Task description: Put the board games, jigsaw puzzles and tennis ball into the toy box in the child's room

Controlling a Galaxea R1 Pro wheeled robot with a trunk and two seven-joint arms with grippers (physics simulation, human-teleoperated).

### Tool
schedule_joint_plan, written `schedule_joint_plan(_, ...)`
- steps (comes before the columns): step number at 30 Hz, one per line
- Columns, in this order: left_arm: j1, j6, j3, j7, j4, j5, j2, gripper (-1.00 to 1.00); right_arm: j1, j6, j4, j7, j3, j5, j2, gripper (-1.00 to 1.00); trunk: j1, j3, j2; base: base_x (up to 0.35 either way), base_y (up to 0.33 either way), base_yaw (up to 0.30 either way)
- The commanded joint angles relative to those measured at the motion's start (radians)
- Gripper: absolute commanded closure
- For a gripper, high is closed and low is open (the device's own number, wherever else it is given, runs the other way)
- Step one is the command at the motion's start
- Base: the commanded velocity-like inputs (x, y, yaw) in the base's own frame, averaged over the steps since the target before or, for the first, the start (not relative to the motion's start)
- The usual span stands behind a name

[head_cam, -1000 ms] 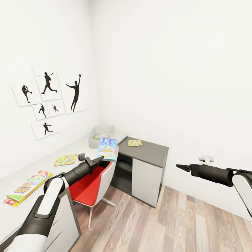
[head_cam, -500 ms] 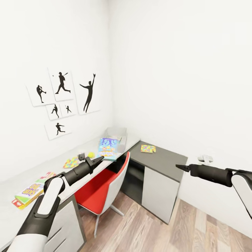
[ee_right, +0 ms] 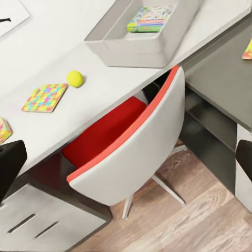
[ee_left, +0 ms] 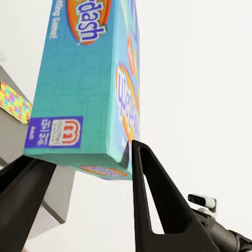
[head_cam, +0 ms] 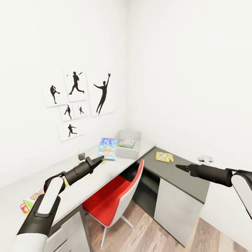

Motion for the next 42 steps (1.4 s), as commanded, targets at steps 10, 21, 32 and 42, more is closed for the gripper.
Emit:
schedule_joint_plan(10,-0.001,0.006,0.002,-0.003,0.0,0.006,-0.001,1.0,0.0,0.004,0.0,0.01,0.0,0.009,0.0,-1.0,0.001,0.0,-0.001,0.332,-0.014,0.027)
schedule_joint_plan(21,0.0,0.002,0.0,-0.004,0.0,0.007,0.0,1.0,0.0,0.004,0.0,0.01,0.0,0.009,-0.001,-1.0,0.001,0.0,-0.001,0.332,-0.11,0.002)
schedule_joint_plan(32,0.0,0.002,0.001,-0.005,-0.001,0.007,0.0,1.0,0.0,0.004,0.0,0.01,-0.001,0.009,-0.002,-1.0,0.001,0.0,-0.001,0.323,-0.163,0.033)
schedule_joint_plan(42,0.0,0.002,0.001,-0.005,0.0,0.006,0.0,1.0,0.0,0.004,0.0,0.01,-0.002,0.009,-0.002,-1.0,0.001,0.0,-0.001,0.302,-0.195,0.226)
